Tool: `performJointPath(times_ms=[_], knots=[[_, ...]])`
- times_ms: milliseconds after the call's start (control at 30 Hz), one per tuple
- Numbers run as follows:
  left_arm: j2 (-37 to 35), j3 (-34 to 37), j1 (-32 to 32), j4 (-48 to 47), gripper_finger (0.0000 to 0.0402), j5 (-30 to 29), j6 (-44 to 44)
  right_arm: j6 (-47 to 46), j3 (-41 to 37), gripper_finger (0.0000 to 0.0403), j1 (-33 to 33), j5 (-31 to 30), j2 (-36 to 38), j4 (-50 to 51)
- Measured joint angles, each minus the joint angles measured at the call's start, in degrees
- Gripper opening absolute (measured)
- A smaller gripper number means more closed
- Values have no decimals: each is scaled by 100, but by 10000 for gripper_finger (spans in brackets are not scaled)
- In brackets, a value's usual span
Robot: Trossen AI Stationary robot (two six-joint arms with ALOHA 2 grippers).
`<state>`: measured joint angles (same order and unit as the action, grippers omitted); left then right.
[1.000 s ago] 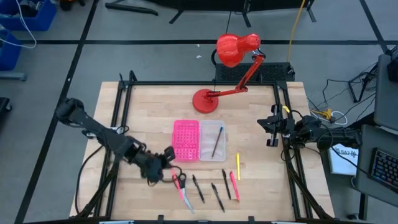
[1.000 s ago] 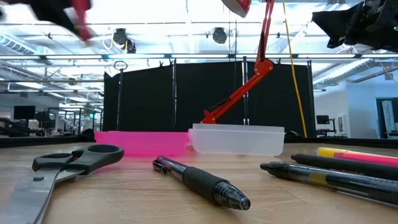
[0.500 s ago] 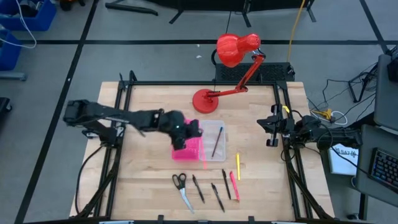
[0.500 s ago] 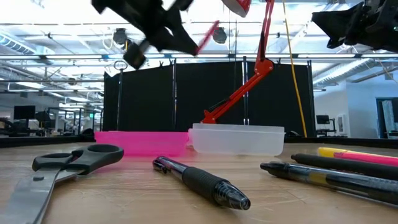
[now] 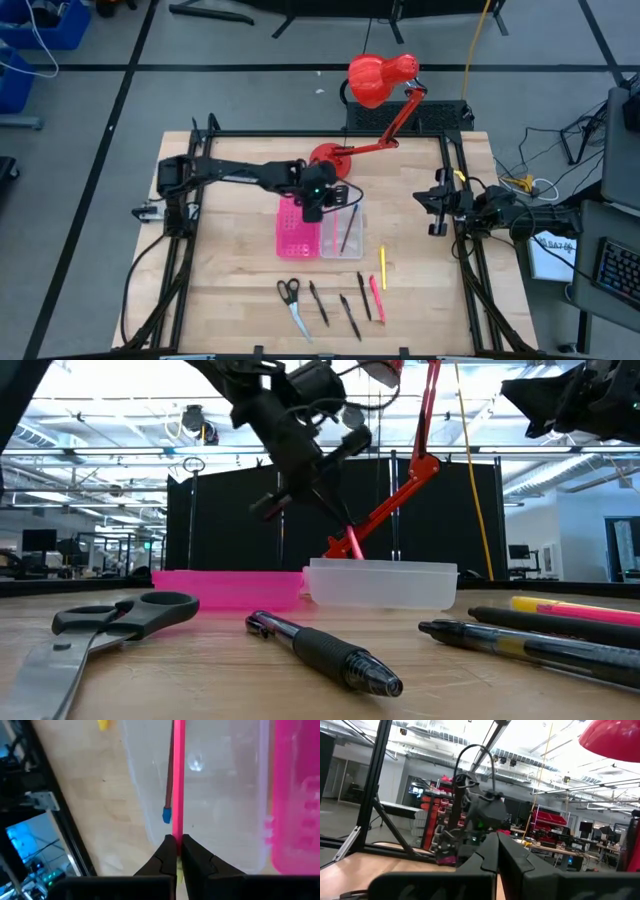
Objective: Pick & place school supplies into a supply box
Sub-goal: Put the pink pencil into the pink supply box
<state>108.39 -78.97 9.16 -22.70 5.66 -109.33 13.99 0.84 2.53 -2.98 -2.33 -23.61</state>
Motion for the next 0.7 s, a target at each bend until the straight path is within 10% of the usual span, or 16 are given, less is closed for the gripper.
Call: performJointPath(times_ms=[700], knots=[[693,-323,213,-401,3,828,57,-391,1,0,0,2,-19,287]])
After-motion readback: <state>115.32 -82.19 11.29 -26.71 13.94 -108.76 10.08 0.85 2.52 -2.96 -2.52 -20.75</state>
